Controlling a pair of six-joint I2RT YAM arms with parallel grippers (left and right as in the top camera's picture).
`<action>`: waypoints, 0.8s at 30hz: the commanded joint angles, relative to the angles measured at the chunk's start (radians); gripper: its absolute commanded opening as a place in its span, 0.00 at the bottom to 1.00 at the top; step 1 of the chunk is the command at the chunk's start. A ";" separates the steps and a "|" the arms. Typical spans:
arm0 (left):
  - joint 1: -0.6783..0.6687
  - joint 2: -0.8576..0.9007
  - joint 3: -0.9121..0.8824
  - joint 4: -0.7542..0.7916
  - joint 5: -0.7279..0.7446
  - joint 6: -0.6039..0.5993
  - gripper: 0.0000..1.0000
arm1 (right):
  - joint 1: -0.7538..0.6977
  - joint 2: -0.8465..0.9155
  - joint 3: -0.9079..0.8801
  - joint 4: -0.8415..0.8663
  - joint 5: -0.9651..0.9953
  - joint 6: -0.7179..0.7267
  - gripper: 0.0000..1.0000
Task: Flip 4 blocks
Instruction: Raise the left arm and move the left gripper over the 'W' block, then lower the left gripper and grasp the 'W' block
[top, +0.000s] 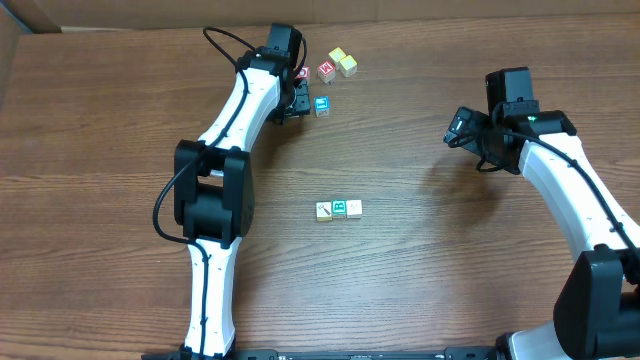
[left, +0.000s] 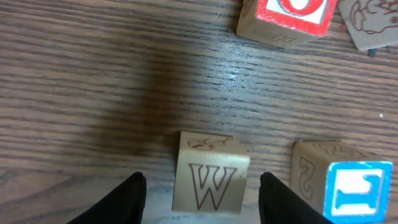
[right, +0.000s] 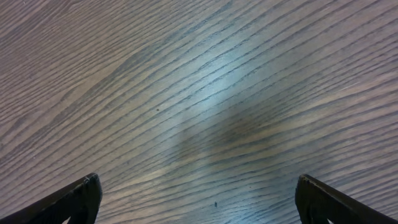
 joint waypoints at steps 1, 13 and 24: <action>-0.006 0.021 0.010 0.021 -0.020 0.014 0.49 | -0.002 -0.011 0.014 0.003 0.002 -0.003 1.00; -0.007 0.021 0.010 0.047 -0.019 0.130 0.34 | -0.002 -0.011 0.014 0.003 0.002 -0.003 1.00; -0.007 -0.011 0.032 0.016 -0.016 0.129 0.28 | -0.002 -0.011 0.014 0.003 0.002 -0.003 1.00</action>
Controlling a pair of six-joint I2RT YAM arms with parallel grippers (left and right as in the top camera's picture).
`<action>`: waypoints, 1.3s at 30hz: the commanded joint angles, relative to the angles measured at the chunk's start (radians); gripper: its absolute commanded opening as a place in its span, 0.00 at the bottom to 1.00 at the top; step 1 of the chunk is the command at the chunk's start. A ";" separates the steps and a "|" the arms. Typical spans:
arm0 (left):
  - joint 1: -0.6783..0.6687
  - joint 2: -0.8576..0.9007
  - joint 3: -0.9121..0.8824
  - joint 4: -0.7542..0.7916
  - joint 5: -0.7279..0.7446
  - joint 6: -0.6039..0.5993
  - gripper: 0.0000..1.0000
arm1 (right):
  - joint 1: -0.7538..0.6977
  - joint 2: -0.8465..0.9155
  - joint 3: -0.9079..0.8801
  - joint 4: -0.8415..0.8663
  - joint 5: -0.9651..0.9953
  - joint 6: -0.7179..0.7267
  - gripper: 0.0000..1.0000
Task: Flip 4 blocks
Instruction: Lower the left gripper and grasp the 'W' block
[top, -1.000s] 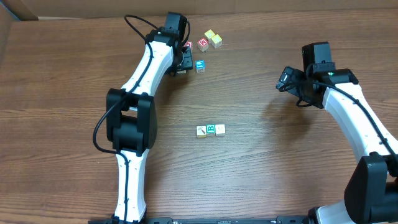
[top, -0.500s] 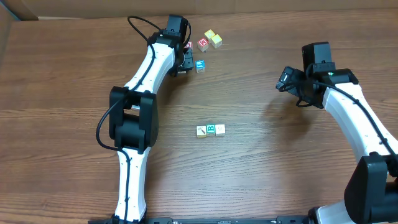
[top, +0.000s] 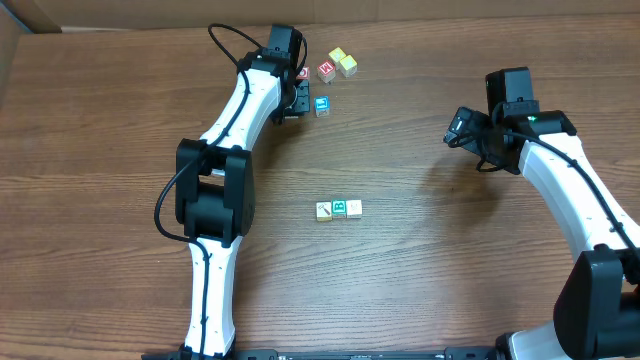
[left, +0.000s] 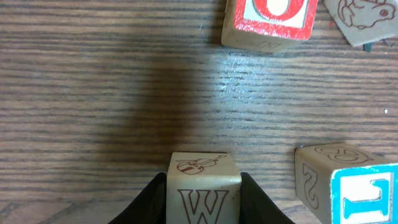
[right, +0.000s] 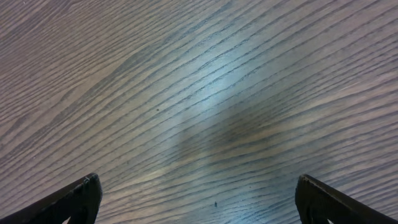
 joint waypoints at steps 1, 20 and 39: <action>-0.006 -0.029 0.033 -0.023 -0.013 0.019 0.29 | -0.002 -0.011 0.014 0.003 0.002 -0.004 1.00; -0.022 -0.460 0.045 -0.436 -0.006 -0.012 0.36 | -0.002 -0.011 0.014 0.003 0.002 -0.004 1.00; -0.026 -0.162 -0.014 -0.213 -0.032 0.027 0.61 | -0.002 -0.011 0.014 0.003 0.002 -0.004 1.00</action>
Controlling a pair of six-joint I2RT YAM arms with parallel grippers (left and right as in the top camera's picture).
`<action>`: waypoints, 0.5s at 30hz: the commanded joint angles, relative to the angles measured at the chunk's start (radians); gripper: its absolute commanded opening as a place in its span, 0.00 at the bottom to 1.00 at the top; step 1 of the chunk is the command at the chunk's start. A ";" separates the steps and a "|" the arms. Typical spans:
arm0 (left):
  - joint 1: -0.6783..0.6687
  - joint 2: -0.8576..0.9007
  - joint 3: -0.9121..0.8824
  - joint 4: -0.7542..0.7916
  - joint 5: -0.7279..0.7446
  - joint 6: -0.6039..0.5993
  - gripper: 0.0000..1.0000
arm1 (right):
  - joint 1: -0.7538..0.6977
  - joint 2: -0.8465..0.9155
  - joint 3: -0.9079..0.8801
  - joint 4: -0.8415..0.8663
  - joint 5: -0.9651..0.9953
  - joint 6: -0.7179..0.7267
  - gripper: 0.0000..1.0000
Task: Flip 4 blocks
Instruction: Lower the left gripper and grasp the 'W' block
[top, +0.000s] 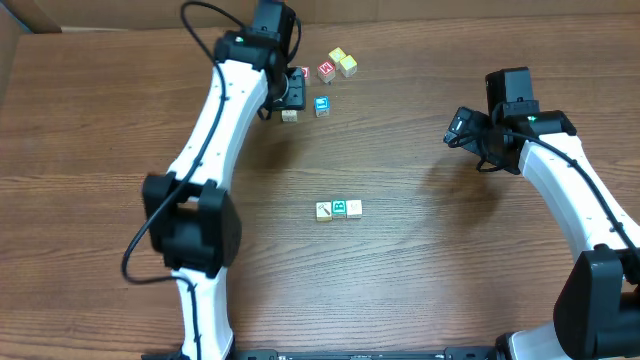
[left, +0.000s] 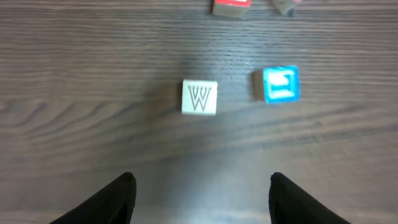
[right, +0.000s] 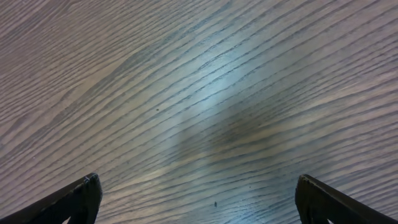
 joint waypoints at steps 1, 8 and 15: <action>-0.006 0.094 -0.009 0.044 -0.016 0.041 0.61 | -0.002 -0.011 0.014 0.003 0.002 -0.004 1.00; -0.006 0.193 -0.009 0.162 -0.055 0.099 0.61 | -0.002 -0.011 0.014 0.003 0.002 -0.004 1.00; -0.006 0.226 -0.009 0.198 -0.082 0.098 0.55 | -0.002 -0.011 0.014 0.003 0.002 -0.004 1.00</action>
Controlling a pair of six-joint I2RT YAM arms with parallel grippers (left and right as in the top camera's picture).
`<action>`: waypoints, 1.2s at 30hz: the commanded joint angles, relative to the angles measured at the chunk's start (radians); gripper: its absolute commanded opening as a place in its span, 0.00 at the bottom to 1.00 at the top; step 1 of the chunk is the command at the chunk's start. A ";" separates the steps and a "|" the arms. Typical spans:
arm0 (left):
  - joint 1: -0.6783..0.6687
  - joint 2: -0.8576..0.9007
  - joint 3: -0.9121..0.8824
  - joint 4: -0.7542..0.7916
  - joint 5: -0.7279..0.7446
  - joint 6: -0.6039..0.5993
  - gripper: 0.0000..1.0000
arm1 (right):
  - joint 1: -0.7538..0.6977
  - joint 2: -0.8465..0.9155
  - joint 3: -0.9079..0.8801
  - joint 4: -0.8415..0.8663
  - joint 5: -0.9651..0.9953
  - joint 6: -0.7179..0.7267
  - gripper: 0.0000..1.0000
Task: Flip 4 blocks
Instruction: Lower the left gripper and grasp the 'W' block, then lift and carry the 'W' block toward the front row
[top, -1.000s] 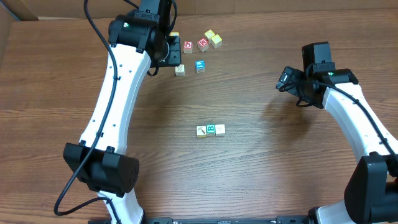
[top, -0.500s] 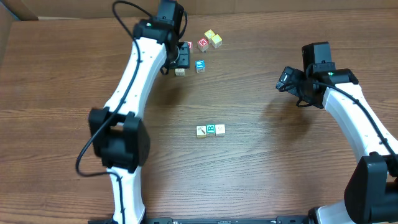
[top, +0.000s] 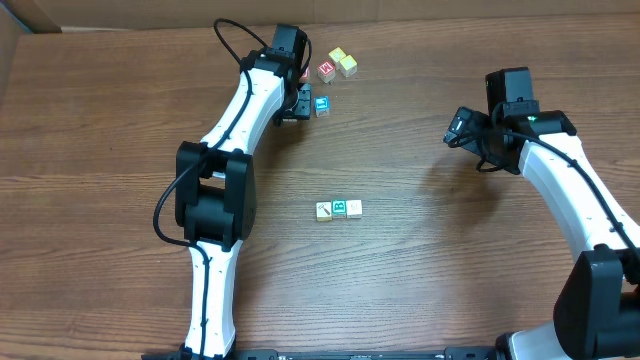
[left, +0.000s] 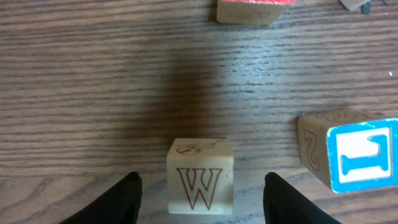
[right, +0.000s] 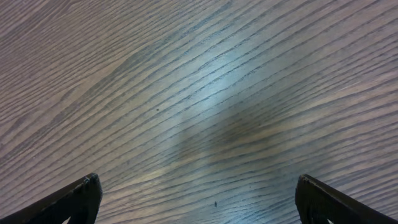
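Observation:
In the left wrist view a pale wooden block (left: 199, 163) with a brown W facing up and a small drawing on its far side rests on the table. My left gripper (left: 201, 180) is open, one finger on each side of the block, with gaps between. In the overhead view that gripper (top: 290, 108) covers the block. A blue-faced block (left: 357, 163) sits just to its right, and a red-edged block (left: 254, 10) lies beyond. My right gripper (right: 198, 179) is open over bare wood.
A red block (top: 326, 71) and a yellow block (top: 346, 65) lie at the back of the table. A row of three small blocks (top: 338, 209) sits mid-table. The right arm (top: 560, 180) reaches in from the right side.
My left gripper was open high above the W block. Now it is low, open on either side of that block. The block still shows its W. The right arm has not moved.
My left gripper stood open round the W block, then shut on it. Then it was open and high above, the block lying W up beside the blue block. Now it is low and open round the block again. The right gripper stayed open over bare wood.

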 joint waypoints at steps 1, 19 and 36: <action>-0.006 0.029 -0.003 0.008 -0.039 0.019 0.55 | -0.002 -0.011 0.014 0.004 0.002 -0.005 1.00; -0.006 0.060 0.038 -0.006 -0.031 0.018 0.23 | -0.002 -0.011 0.014 0.004 0.002 -0.005 1.00; -0.006 -0.345 0.086 -0.385 0.015 -0.072 0.16 | -0.002 -0.011 0.014 0.004 0.002 -0.005 1.00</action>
